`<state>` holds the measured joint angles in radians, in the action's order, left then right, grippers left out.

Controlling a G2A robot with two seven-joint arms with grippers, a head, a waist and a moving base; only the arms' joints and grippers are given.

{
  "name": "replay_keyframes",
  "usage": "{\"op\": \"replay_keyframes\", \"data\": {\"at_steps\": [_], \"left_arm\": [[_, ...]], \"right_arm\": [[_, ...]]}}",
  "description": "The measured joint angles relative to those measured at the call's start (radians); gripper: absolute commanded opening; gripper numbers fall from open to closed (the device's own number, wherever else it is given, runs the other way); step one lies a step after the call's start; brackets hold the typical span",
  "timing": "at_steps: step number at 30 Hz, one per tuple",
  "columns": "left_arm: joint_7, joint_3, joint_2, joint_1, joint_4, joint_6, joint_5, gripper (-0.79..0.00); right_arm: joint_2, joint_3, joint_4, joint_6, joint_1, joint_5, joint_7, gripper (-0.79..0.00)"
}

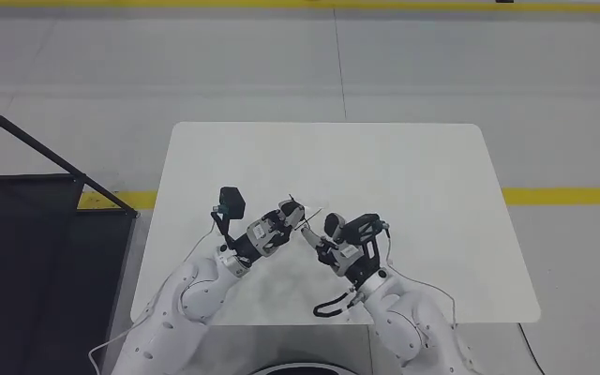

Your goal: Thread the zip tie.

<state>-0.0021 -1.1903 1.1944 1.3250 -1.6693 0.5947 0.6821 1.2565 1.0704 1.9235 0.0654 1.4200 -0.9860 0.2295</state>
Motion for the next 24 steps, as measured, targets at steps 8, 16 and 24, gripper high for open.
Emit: {"op": "replay_keyframes", "data": {"at_steps": [8,16,24], "left_arm": [[-0.003,-0.001,0.001,0.003,-0.004,-0.001,0.009,-0.785],[-0.002,-0.004,0.003,0.006,-0.006,-0.003,0.009,-0.785],[-0.006,-0.004,0.004,0.004,0.003,-0.001,0.009,-0.785]], "right_arm": [[0.007,-0.037,0.001,-0.039,-0.005,-0.083,-0.01,-0.468],[0.011,-0.049,-0.001,-0.032,-0.009,-0.096,-0.006,-0.754],[0.015,-0.055,-0.006,-0.025,-0.011,-0.098,-0.007,-0.785]]}}
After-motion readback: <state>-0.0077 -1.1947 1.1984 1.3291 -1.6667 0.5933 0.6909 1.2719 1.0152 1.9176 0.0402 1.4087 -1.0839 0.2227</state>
